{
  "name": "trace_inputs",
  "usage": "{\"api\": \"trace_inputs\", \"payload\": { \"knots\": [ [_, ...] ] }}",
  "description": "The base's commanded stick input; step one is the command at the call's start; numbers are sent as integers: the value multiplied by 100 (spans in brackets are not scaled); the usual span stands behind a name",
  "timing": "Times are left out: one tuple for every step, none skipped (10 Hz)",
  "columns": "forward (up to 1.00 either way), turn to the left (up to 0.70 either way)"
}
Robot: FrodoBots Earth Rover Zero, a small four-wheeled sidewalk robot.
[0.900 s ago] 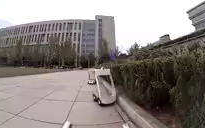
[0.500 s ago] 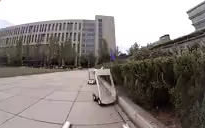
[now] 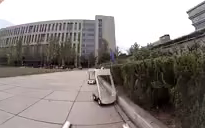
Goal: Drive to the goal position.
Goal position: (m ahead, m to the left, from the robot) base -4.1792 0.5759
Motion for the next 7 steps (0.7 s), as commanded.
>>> {"api": "trace_inputs", "payload": {
  "knots": [
    [6,0],
    [6,0],
    [6,0],
    [6,0],
    [6,0],
    [6,0],
    [6,0]
  ]
}}
